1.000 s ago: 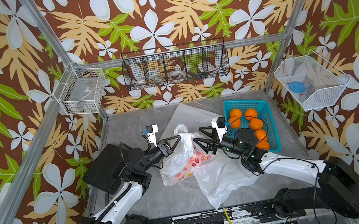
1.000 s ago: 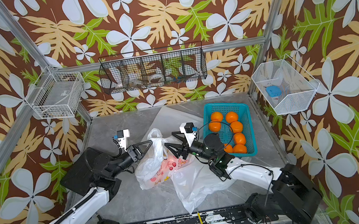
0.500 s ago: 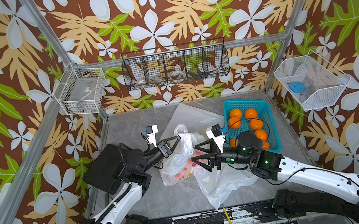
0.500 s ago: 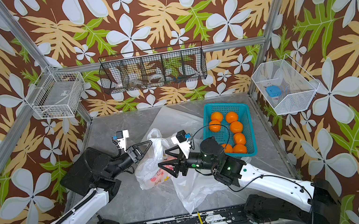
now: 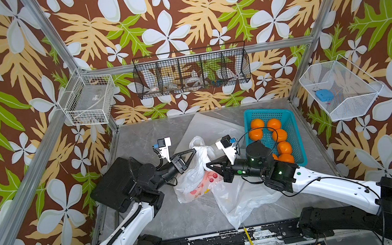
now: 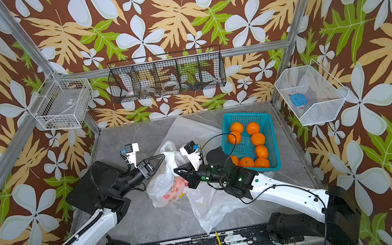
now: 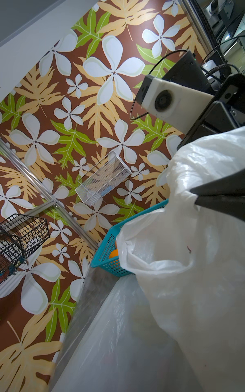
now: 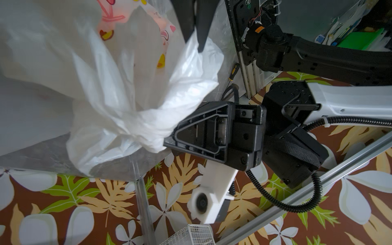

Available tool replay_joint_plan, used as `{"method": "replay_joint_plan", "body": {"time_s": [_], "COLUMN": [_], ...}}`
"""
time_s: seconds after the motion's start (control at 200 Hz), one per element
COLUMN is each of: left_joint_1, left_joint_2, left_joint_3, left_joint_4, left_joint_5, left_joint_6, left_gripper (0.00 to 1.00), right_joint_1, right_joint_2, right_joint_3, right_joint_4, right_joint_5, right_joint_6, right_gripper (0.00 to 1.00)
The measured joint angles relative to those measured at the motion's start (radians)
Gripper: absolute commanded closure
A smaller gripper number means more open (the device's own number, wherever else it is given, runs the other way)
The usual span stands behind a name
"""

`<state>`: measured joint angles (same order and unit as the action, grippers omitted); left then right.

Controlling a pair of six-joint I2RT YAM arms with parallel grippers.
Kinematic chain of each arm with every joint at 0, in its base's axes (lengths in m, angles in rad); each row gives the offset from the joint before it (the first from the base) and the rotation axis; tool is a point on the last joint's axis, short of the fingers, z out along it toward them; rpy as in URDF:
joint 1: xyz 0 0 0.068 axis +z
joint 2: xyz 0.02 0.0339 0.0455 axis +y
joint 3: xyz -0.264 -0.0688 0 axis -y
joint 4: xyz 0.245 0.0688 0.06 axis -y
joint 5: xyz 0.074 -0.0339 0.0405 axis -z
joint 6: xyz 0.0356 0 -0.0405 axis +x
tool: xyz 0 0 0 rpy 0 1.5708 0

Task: Place the oranges into plastic bags & tie knots
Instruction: Tie the plastic bag at the center of the board.

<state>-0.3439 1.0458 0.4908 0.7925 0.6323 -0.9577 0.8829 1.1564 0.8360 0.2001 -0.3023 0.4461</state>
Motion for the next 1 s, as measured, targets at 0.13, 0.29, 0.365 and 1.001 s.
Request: {"method": "replay_joint_plan", "body": {"time_s": [0.13,0.29,0.365,1.001], "left_joint_1": [0.010,0.049,0.072,0.319], "left_joint_2": [-0.030,-0.053,-0.065,-0.203], "left_joint_3": [0.035,0.080,0.087,-0.040], "left_joint_4": [-0.096,-0.237,-0.299,-0.510], "left_joint_5": [-0.048,-0.110,-0.133,-0.135], "left_joint_6": [0.068,0.162,0.204,0.309], "left_gripper": [1.00,1.00,1.00,0.53], "right_joint_1": [0.000,-0.033,-0.050,-0.140], "right_joint_2": [-0.042,-0.064,-0.056,0.087], "right_joint_3": [-0.009,-0.007,0.000,-0.006], "right_joint_4": [-0.057,-0.156,-0.205,-0.284], "right_joint_5": [0.079,0.212,0.291,0.510], "right_joint_6": [-0.039,-0.094,-0.114,-0.151], "right_gripper": [1.00,1.00,1.00,1.00]}}
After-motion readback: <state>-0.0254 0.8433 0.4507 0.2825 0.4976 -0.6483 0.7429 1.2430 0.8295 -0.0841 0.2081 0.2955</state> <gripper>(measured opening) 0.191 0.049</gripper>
